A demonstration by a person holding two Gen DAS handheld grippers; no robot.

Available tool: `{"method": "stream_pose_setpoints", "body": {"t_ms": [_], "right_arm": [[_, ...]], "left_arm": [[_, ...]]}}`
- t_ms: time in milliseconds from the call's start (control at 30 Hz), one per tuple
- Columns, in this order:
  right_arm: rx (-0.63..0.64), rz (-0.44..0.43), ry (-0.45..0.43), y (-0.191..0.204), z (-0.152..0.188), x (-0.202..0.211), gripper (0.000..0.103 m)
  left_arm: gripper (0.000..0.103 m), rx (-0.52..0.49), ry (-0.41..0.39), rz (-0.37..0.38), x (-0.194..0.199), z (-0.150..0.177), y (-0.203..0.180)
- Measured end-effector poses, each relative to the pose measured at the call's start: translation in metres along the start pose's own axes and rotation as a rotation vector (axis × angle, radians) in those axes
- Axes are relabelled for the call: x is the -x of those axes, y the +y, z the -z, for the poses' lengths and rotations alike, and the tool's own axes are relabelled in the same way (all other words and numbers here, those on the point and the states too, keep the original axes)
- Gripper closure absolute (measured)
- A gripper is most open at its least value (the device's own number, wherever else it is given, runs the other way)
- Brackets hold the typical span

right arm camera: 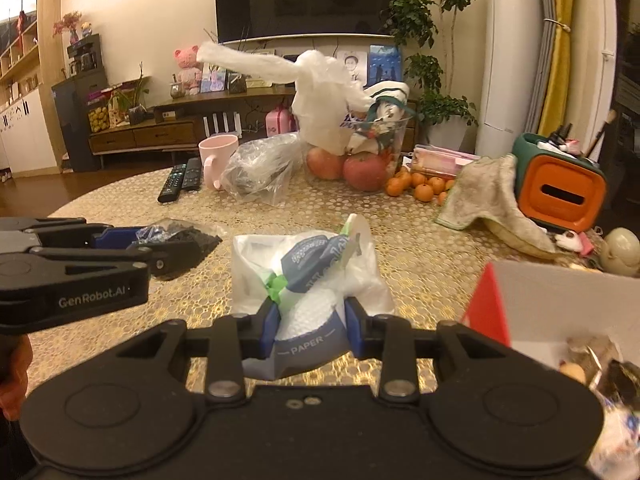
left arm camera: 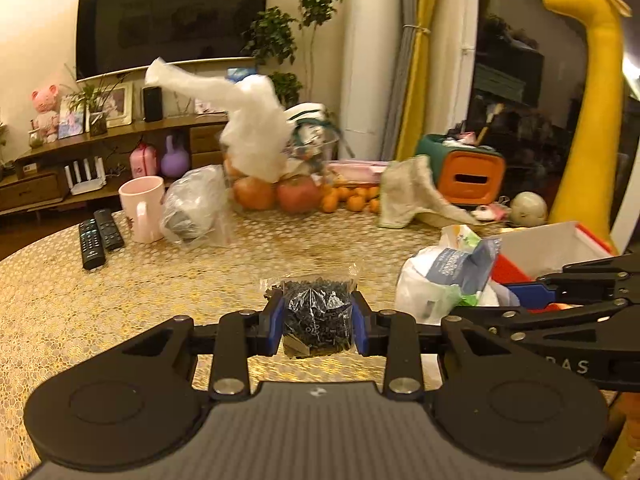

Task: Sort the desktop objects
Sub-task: 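Carry the black bag and tissue pack with both tools over the red shoebox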

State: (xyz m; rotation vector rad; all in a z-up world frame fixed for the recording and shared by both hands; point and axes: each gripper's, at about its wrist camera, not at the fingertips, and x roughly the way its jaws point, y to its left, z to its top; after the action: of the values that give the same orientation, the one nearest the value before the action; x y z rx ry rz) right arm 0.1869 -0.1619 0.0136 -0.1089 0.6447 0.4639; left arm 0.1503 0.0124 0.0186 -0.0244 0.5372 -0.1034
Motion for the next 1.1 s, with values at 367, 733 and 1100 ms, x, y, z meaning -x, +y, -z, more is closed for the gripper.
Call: {"method": "stream_pose_setpoints", "body": {"t_ms": [367,733,1100], "right_arm": [[-0.055,0.036,-0.032,-0.03,0.029,0.068,0.069],[-0.107,0.119,-0.057,-0.083,0.05,0.112,0.069],[-0.123,0.204,-0.042,-0.138,0.059,0.121,0.069]], "left_arm": [[0.071,-0.069,-0.033,0.114,0.042,-0.002,-0.069],[0.071,-0.164,-0.025,0.239,0.036,-0.006,-0.146],[0.071,-0.242,0.019,0.314,0.002,-0.02,-0.199]]}}
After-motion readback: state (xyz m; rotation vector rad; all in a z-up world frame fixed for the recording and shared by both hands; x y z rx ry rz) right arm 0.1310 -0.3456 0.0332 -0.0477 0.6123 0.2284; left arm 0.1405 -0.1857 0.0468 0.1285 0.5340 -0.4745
